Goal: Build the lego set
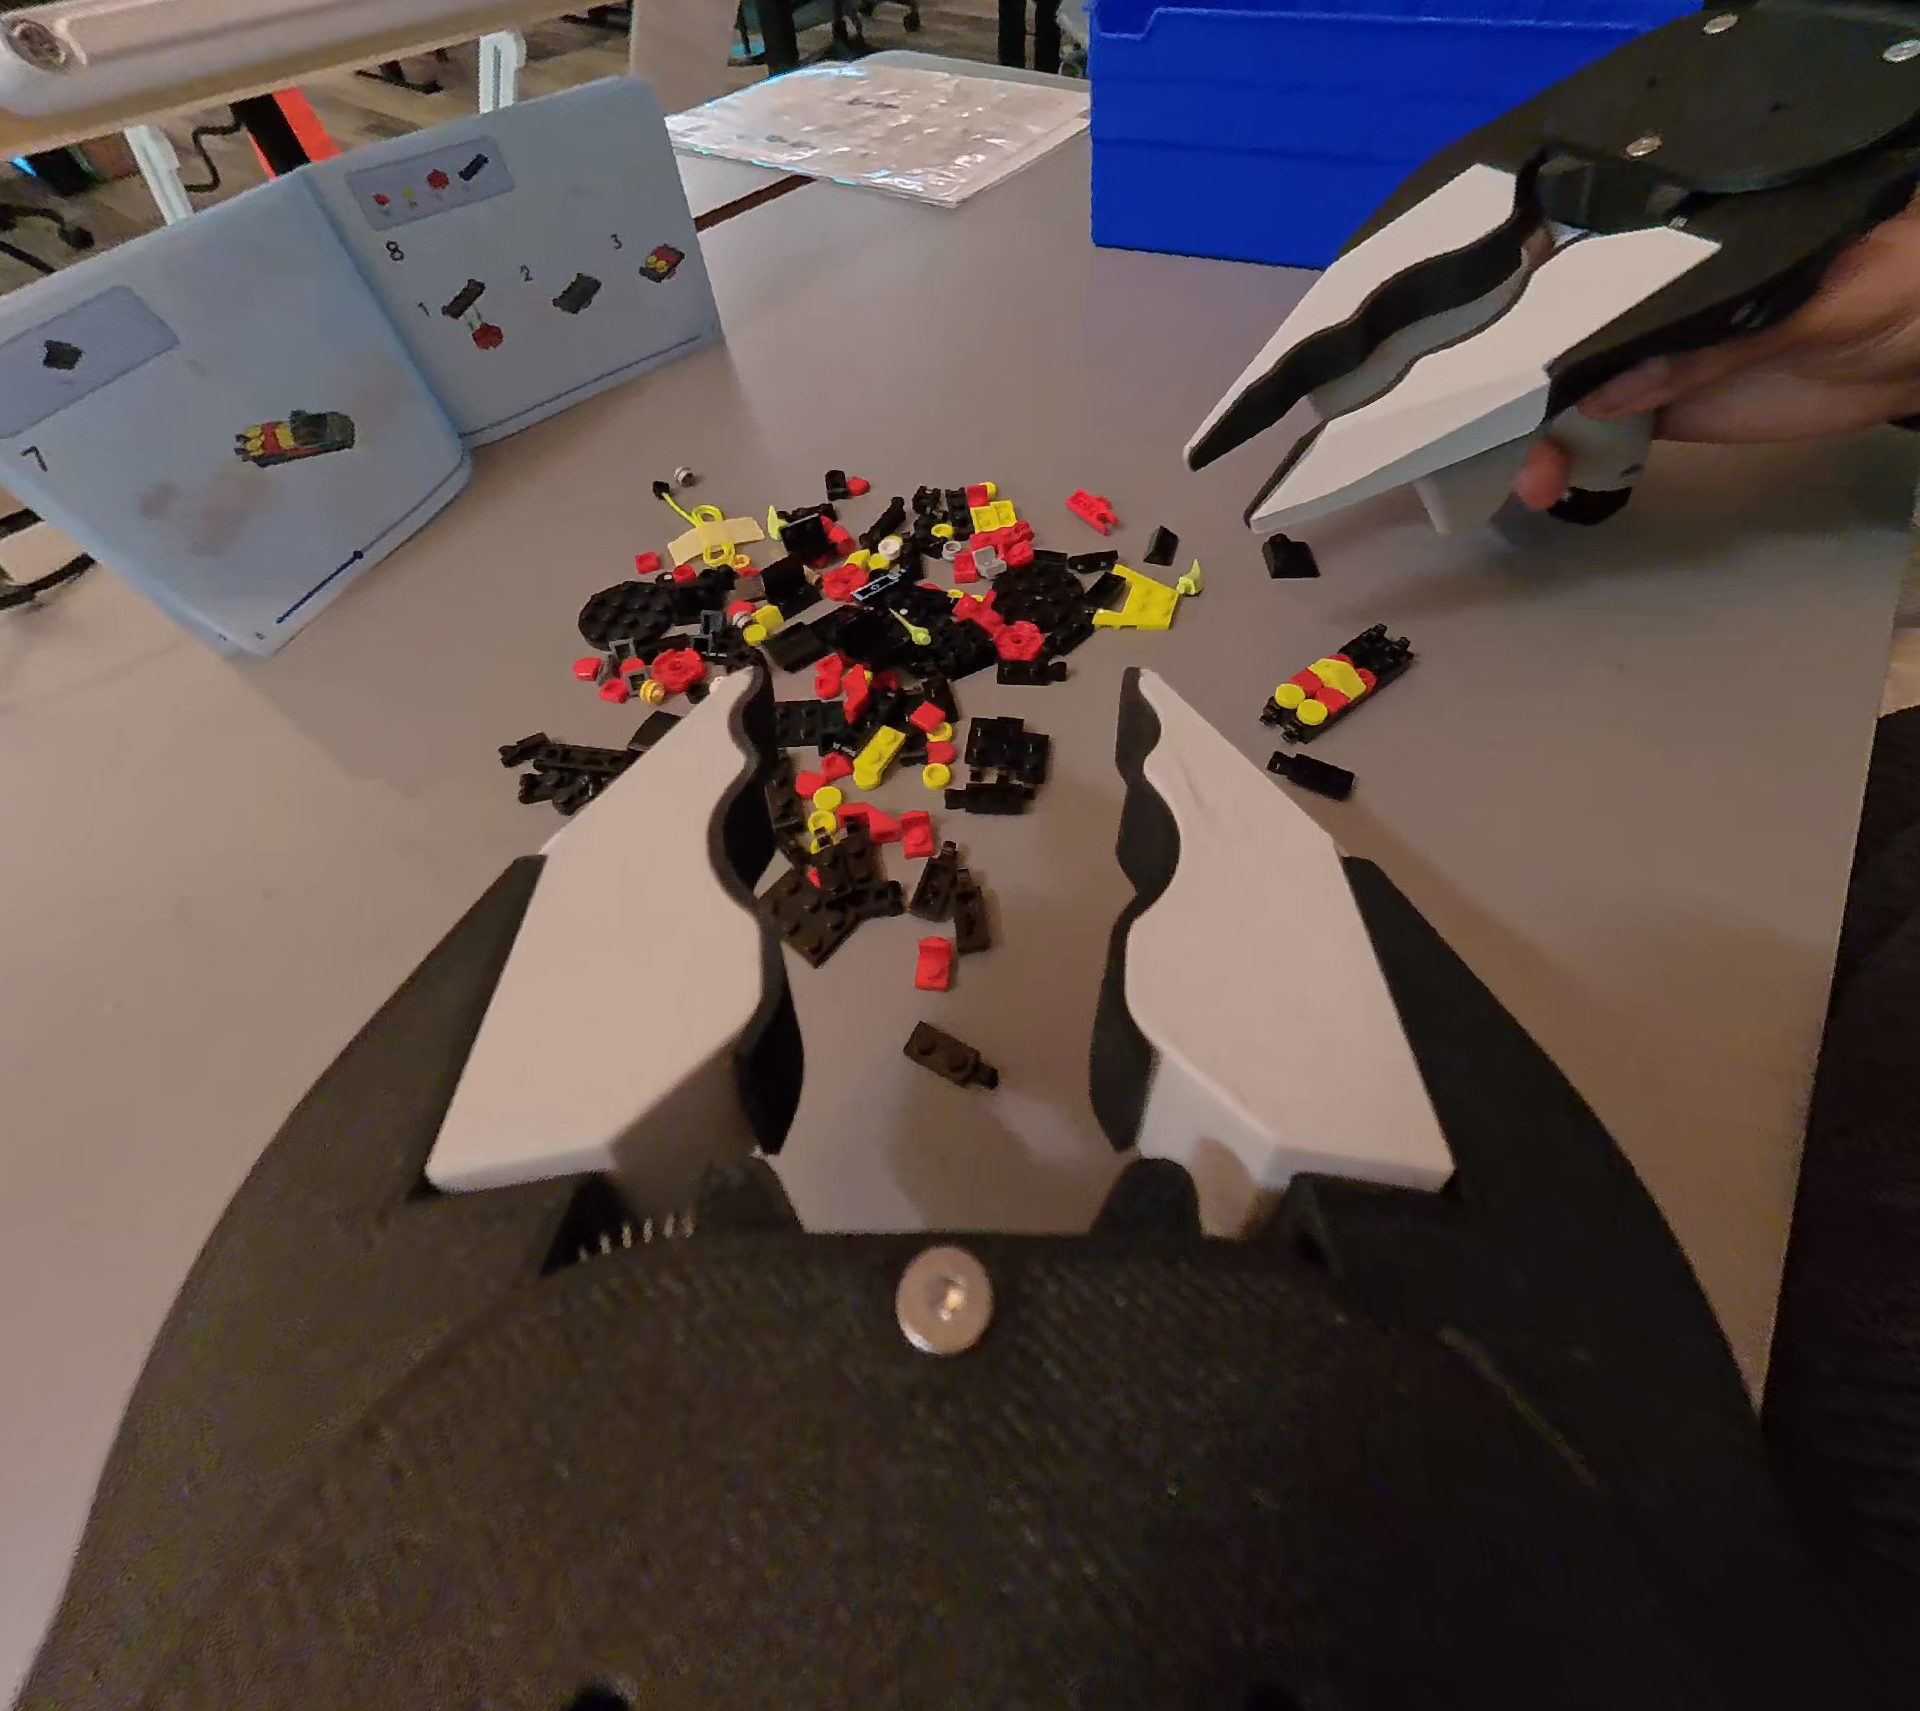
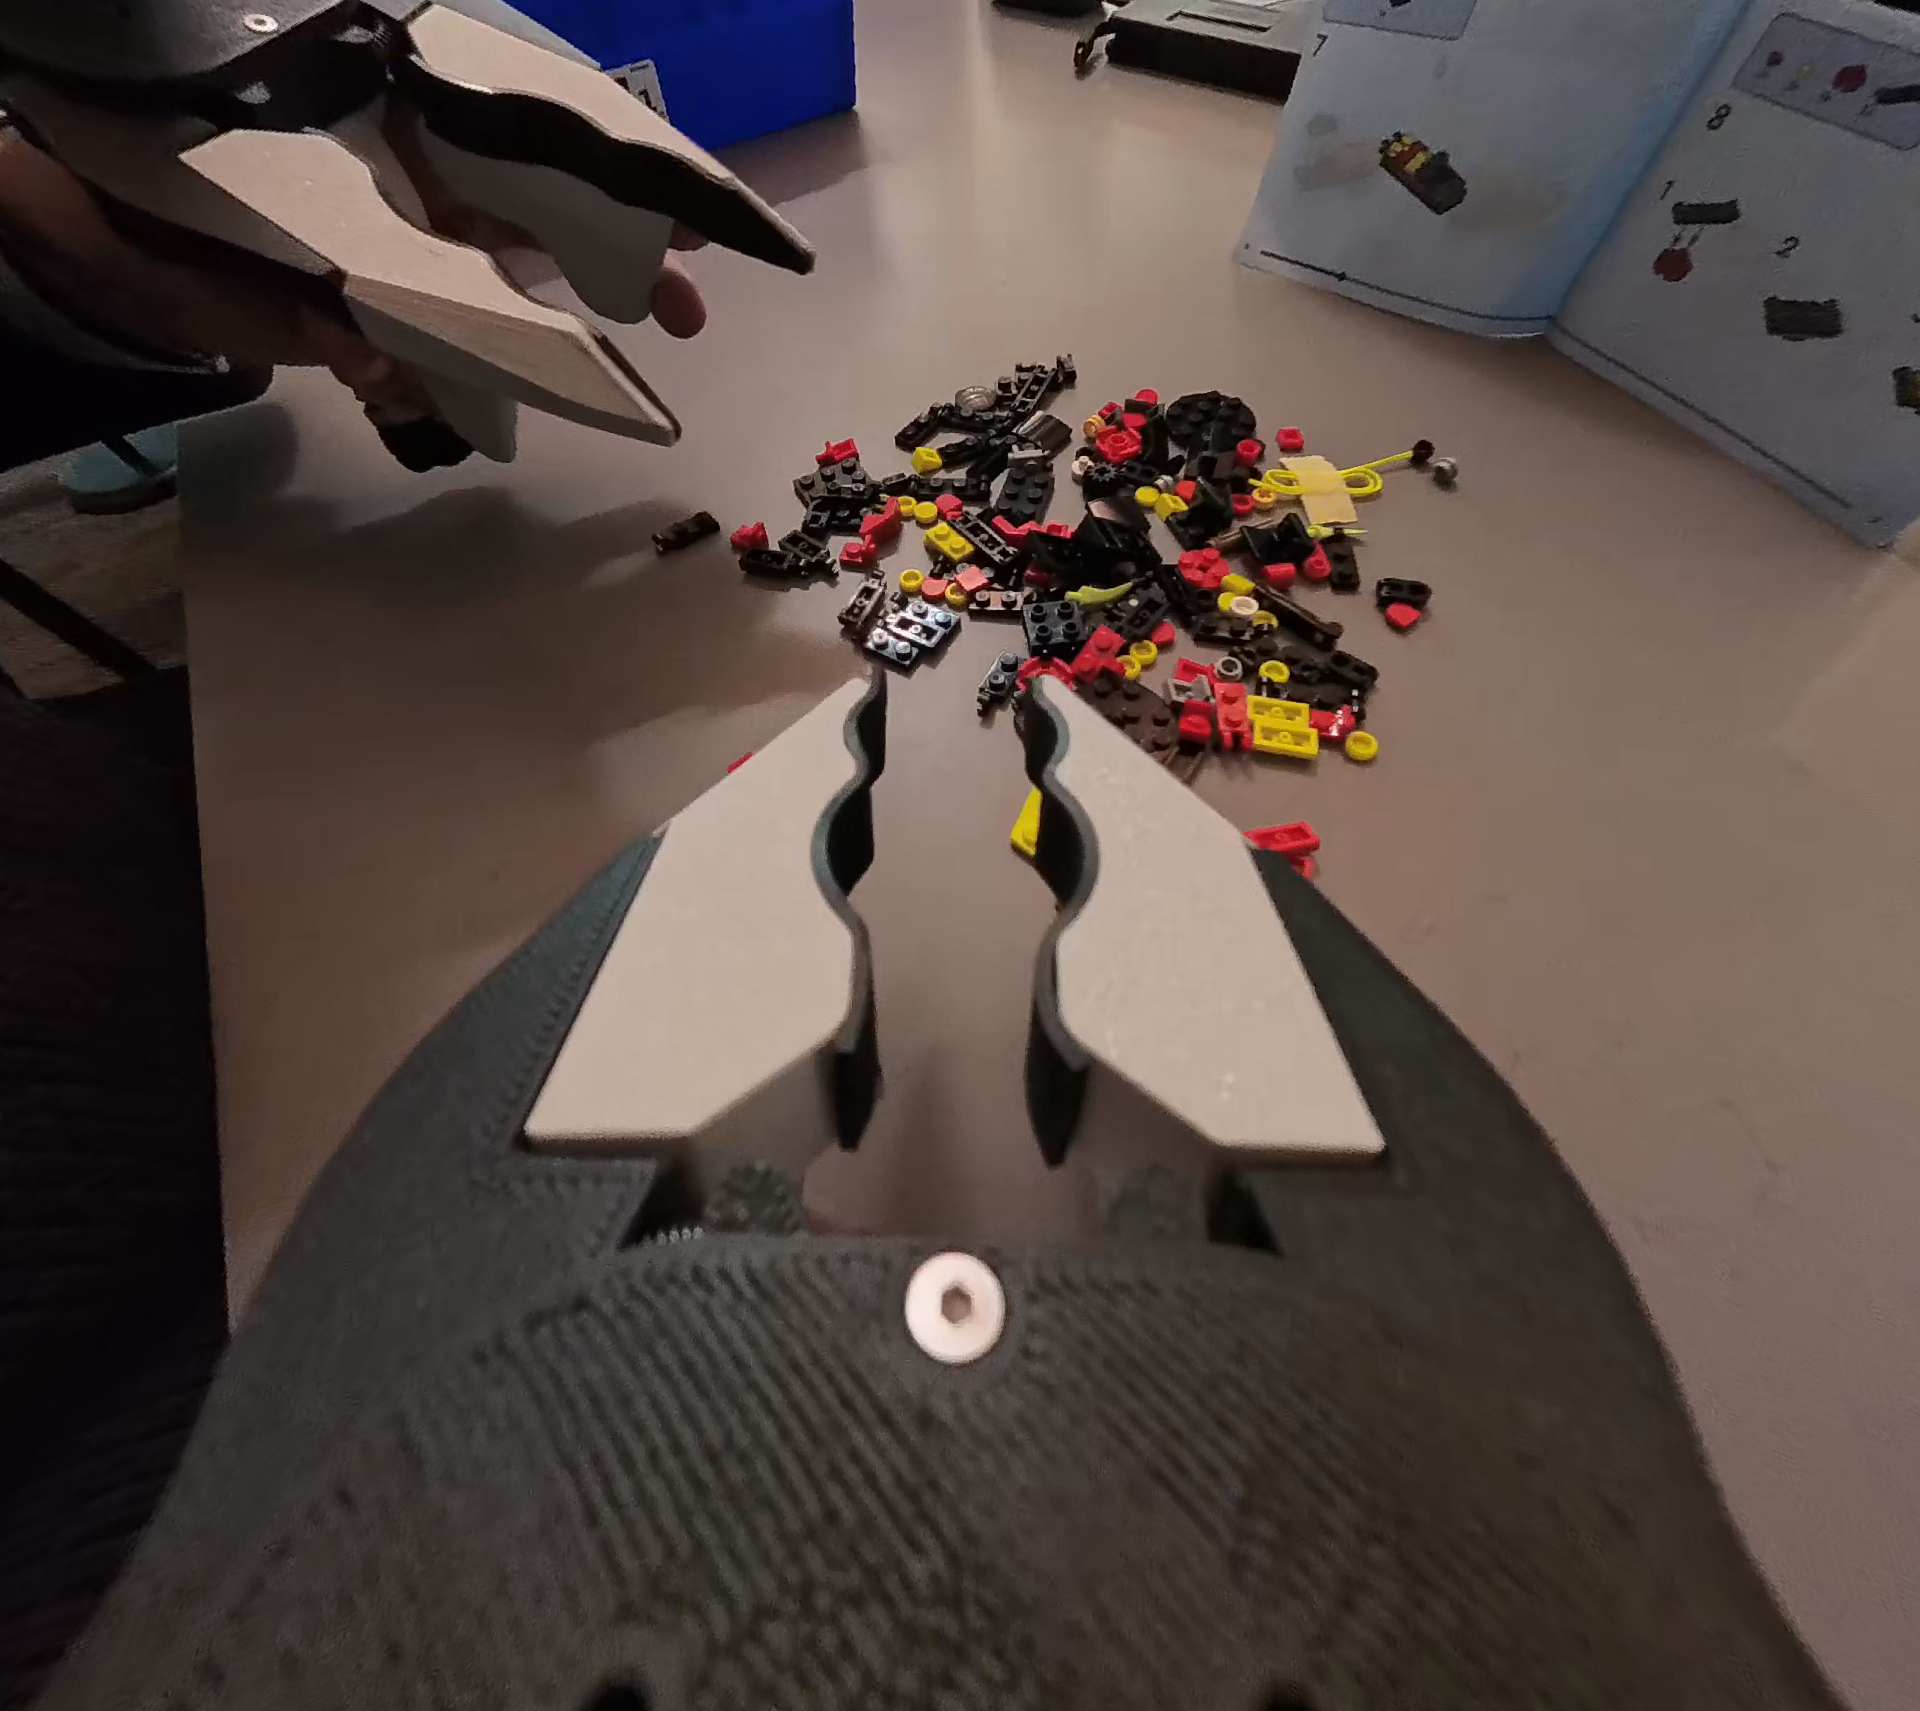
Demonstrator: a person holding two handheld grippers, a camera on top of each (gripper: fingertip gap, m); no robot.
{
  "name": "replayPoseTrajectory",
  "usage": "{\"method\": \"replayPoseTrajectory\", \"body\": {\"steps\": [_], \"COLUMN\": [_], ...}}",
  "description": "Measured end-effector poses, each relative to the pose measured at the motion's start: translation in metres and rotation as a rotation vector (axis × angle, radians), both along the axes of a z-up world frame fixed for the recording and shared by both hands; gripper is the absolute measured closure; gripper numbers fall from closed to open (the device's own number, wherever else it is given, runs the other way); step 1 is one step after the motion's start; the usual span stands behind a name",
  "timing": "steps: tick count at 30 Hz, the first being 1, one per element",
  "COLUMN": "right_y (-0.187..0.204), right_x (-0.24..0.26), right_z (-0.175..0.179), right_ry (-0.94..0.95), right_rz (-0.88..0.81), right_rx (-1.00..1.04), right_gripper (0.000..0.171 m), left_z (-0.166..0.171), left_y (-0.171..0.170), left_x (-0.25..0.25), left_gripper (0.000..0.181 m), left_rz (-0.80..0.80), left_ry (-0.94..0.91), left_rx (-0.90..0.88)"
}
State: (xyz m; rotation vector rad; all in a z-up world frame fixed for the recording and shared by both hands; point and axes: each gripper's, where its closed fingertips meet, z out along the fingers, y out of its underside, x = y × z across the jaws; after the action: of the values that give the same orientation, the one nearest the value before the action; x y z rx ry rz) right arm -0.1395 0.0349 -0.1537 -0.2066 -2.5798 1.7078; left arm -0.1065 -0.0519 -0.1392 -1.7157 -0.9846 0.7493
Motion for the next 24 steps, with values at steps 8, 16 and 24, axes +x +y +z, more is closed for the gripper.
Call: {"method": "replayPoseTrajectory", "body": {"steps": [8, 16, 24], "right_y": [-0.001, -0.001, 0.001], "right_x": [-0.001, 0.0, -0.004], "right_z": [-0.002, -0.001, 0.004], "right_ry": [-0.01, 0.004, -0.013], "right_rz": [0.004, 0.006, -0.023], "right_rx": [0.004, 0.004, -0.024], "right_gripper": [0.145, 0.146, 0.147], "left_z": [-0.003, -0.001, 0.016], "left_y": [-0.001, -0.006, -0.025], "left_x": [-0.002, -0.004, -0.011], "left_gripper": [0.112, 0.108, 0.125], "left_rz": [0.007, 0.045, 0.148], "left_ry": [-0.008, -0.034, 0.009], "left_rx": [-0.012, 0.046, 0.112]}}
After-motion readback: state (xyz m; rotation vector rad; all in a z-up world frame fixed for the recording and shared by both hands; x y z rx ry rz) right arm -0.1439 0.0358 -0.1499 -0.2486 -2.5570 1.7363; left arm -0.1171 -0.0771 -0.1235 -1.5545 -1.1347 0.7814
